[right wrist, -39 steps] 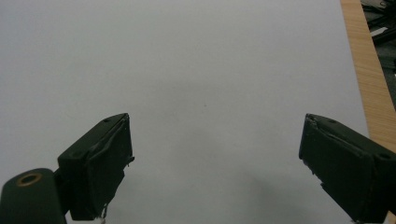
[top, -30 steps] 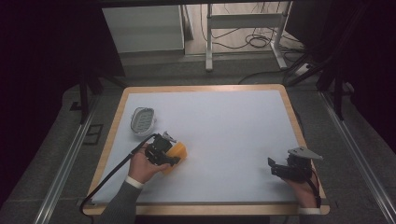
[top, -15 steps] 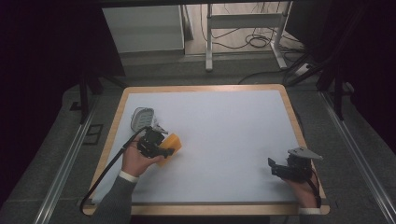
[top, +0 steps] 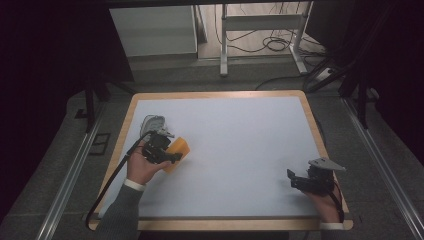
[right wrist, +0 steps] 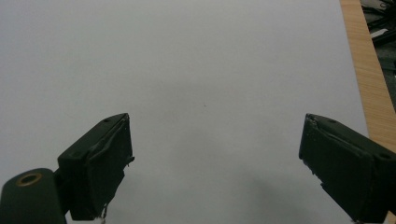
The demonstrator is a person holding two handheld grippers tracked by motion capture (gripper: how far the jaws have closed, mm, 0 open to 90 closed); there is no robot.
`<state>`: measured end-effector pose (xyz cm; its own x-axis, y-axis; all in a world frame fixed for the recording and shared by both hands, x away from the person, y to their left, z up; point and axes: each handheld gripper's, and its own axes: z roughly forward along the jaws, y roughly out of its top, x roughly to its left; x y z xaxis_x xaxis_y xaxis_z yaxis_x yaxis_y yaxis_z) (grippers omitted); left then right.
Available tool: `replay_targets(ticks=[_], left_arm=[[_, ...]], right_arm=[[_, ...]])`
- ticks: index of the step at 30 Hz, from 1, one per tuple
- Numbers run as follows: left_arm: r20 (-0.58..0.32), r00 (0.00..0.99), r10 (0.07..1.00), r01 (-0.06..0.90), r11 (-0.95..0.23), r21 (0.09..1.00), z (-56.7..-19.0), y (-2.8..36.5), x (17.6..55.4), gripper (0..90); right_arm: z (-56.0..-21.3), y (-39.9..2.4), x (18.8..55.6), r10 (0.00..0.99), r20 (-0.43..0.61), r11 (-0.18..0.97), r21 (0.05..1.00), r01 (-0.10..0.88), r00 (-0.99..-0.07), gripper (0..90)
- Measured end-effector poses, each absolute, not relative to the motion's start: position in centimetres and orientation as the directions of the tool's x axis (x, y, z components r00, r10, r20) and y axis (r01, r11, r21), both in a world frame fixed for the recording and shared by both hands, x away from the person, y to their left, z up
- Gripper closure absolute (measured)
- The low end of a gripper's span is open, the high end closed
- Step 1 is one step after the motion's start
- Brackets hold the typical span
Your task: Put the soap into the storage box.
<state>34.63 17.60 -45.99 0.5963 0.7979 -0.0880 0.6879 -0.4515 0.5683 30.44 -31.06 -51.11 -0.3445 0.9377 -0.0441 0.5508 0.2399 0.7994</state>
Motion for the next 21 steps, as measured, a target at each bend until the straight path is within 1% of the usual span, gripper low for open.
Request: replay_targets(ticks=[21], left_arm=[[-0.096, 0.545, 0.833, 0.710, -0.398, 0.581, -45.5, 19.3, 35.7, 60.8]], right_arm=[[-51.1, -31.3, 30.4, 0.938, -0.038, 0.233, 0.805, 0.546, -0.344, 9.5]])
